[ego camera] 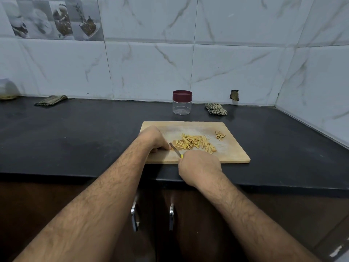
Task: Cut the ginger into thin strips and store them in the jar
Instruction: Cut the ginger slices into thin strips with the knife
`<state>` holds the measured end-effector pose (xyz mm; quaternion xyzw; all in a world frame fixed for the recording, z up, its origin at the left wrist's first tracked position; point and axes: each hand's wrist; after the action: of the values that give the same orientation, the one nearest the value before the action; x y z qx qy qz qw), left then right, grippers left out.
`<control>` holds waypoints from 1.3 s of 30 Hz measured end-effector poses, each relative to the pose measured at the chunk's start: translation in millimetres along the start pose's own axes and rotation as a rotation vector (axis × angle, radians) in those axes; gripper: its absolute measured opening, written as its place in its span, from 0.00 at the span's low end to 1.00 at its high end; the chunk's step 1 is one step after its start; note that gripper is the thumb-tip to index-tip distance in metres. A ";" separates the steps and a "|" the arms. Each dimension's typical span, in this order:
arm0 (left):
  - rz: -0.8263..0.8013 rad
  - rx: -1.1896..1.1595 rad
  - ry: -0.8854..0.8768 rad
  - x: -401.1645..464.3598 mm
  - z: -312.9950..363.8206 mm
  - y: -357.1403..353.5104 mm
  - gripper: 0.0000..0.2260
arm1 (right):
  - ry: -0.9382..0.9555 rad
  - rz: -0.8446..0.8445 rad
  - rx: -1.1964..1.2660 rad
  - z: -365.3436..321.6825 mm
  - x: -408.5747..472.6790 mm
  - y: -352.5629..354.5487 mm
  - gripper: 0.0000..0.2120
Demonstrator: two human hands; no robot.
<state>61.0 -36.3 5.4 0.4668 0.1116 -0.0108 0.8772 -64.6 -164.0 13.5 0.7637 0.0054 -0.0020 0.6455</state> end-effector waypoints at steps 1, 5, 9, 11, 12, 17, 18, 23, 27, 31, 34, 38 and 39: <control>0.004 0.002 -0.003 -0.6 0.0 -0.1 0.13 | 0.003 0.003 -0.012 -0.4 -1.4 0.1 0.11; 0.022 0.004 -0.013 -1.9 -1.0 -0.5 0.12 | -0.004 -0.003 -0.021 2.0 -12.3 -4.7 0.10; 0.019 0.003 -0.018 -2.9 -0.8 -0.4 0.12 | -0.024 0.003 -0.030 8.0 -20.0 -6.8 0.10; 0.022 -0.005 -0.015 -3.4 -0.4 -0.1 0.12 | -0.021 0.015 -0.035 8.4 -16.3 -5.1 0.11; 0.023 -0.009 -0.014 -3.6 -0.8 -0.5 0.12 | -0.018 0.020 -0.037 8.3 -13.9 -4.1 0.11; 0.008 -0.020 -0.002 -3.0 -1.8 -0.4 0.12 | -0.013 0.014 0.001 8.8 -6.1 2.6 0.13; 0.001 -0.030 0.005 -1.9 -1.5 0.4 0.13 | -0.011 0.007 0.007 8.8 -5.5 3.6 0.14; -0.017 -0.050 0.031 2.5 -1.3 1.0 0.15 | -0.004 0.003 0.009 9.0 -2.6 1.8 0.12; -0.019 -0.056 0.042 3.7 -0.7 0.0 0.14 | -0.007 0.000 0.001 9.2 -2.4 0.5 0.11; -0.018 -0.051 0.042 6.7 -2.2 -1.3 0.14 | 0.001 0.021 0.009 9.4 -2.3 0.4 0.12; -0.024 -0.041 0.035 6.9 -2.7 -1.6 0.16 | 0.005 0.023 0.017 8.0 -2.1 -0.5 0.12; -0.031 -0.018 0.028 7.0 -2.5 -1.1 0.17 | -0.006 0.013 0.023 6.8 -2.1 -2.3 0.11; -0.032 -0.019 0.031 6.9 -2.0 -1.0 0.17 | -0.010 0.007 0.022 6.6 -1.8 -2.2 0.11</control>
<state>67.2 -34.6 2.1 0.4567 0.1328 -0.0167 0.8795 -66.4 -170.1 10.3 0.7706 -0.0003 -0.0035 0.6373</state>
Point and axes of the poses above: each hand's wrist, its own x-axis towards the middle knuckle, its own y-axis out of the back of the hand, z = x × y, and after that the axes turned 3 degrees about x, right-handed
